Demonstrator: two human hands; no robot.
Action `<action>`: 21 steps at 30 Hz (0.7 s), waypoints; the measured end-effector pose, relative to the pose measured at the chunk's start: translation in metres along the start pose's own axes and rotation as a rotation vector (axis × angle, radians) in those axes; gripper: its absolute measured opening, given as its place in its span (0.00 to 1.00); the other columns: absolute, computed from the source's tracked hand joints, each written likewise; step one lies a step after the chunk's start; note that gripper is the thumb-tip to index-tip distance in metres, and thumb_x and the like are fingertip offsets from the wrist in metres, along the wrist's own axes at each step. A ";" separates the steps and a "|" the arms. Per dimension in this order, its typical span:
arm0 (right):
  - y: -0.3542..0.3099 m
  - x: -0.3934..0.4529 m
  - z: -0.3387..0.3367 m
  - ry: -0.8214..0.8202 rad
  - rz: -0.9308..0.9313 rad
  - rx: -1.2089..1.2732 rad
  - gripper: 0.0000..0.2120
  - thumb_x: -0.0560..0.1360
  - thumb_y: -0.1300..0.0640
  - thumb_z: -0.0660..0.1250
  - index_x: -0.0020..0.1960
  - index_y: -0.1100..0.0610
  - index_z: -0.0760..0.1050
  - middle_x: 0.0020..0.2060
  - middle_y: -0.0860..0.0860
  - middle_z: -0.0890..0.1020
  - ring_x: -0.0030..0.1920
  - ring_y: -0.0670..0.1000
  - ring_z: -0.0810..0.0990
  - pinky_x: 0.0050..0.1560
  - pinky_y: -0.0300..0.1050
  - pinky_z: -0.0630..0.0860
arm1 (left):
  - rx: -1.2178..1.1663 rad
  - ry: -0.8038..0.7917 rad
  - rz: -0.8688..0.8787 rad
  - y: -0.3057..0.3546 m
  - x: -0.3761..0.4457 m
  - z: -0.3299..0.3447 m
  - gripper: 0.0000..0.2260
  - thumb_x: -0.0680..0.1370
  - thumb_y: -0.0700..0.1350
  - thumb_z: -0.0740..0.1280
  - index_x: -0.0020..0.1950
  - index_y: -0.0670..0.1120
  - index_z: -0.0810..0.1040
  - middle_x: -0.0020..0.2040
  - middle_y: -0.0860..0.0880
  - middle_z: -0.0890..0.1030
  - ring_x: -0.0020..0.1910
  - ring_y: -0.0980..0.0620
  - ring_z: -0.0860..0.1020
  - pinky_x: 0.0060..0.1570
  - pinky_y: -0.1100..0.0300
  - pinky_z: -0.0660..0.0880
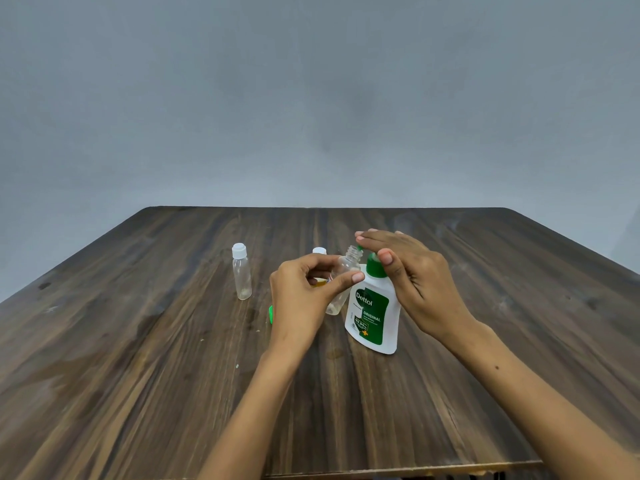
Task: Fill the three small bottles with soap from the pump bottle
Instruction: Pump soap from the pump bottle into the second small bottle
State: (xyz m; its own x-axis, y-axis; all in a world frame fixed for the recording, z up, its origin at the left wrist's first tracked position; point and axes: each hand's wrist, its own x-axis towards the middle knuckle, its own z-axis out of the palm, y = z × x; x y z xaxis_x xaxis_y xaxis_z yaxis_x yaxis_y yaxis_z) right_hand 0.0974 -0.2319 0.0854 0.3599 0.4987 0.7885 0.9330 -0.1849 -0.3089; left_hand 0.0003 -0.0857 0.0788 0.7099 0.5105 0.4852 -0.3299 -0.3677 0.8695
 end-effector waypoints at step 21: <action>-0.003 0.000 0.005 0.051 0.022 0.046 0.31 0.82 0.39 0.46 0.60 0.56 0.80 0.59 0.48 0.82 0.65 0.45 0.75 0.67 0.52 0.70 | -0.002 0.008 -0.006 0.003 -0.002 -0.001 0.11 0.64 0.49 0.80 0.42 0.57 0.82 0.38 0.56 0.84 0.39 0.59 0.82 0.42 0.68 0.79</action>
State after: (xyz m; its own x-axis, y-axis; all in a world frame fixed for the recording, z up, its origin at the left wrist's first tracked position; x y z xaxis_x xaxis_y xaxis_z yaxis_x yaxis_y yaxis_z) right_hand 0.0950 -0.2273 0.0837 0.3814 0.4506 0.8072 0.9239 -0.1559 -0.3496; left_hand -0.0027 -0.0873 0.0804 0.7068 0.5191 0.4806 -0.3265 -0.3633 0.8726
